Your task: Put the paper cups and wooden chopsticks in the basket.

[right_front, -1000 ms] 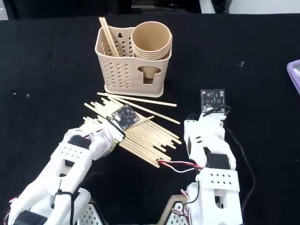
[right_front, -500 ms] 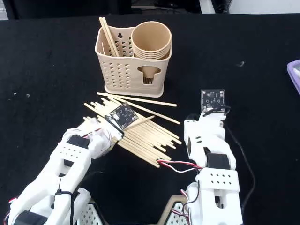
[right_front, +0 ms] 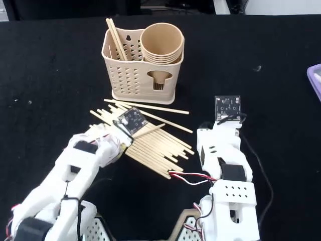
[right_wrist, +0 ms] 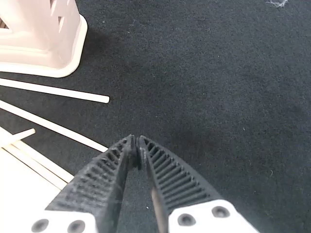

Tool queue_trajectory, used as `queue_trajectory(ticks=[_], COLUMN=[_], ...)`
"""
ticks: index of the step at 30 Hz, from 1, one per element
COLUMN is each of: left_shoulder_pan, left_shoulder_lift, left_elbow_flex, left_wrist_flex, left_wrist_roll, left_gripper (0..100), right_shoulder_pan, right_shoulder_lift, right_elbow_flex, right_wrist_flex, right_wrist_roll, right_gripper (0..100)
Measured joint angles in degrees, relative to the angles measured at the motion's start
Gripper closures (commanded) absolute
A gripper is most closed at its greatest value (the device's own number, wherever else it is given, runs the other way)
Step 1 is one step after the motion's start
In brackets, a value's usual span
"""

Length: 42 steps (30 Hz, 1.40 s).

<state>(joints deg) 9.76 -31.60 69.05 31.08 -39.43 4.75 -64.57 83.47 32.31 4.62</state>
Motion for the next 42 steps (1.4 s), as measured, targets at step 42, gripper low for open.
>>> queue_trajectory(ticks=[42], left_shoulder_pan=[0.4], left_shoulder_lift=[7.6], left_elbow_flex=[-9.9], left_wrist_flex=[11.0], left_wrist_roll=[-4.5], left_gripper=[82], right_shoulder_pan=[0.0], right_shoulder_lift=[0.0], right_elbow_flex=[0.0], right_wrist_flex=[0.0], right_wrist_roll=[0.0], right_gripper=[98.7])
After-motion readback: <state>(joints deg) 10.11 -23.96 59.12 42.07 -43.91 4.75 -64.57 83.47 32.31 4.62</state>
